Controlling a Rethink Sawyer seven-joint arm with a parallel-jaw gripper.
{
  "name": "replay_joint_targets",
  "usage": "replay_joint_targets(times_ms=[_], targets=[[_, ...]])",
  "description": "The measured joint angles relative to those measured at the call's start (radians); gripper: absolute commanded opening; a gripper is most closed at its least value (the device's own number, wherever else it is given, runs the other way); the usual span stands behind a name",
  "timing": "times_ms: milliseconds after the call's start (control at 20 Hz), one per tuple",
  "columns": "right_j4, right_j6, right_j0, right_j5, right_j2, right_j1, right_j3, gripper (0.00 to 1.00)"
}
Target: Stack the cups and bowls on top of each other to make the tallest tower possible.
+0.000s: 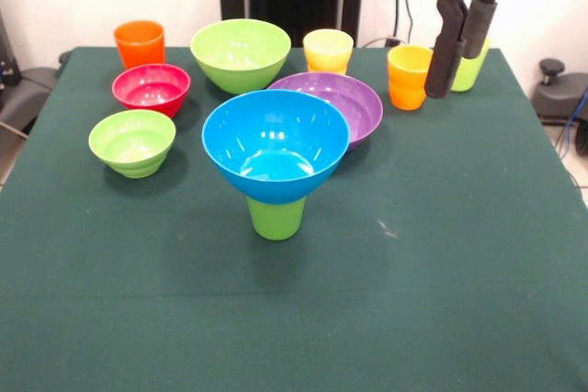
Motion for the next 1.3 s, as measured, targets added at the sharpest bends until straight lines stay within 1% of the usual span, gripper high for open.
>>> replay_joint_targets(times_ms=[250, 700, 950, 1300], targets=[[0.012, 0.022, 0.010, 0.000, -0.022, 0.000, 0.015, 1.00], [0.012, 0.022, 0.012, 0.000, -0.034, 0.001, 0.015, 1.00], [0.019, 0.022, 0.012, -0.014, -0.048, 0.001, 0.019, 1.00], [0.044, 0.022, 0.011, -0.046, -0.073, -0.002, 0.048, 1.00]])
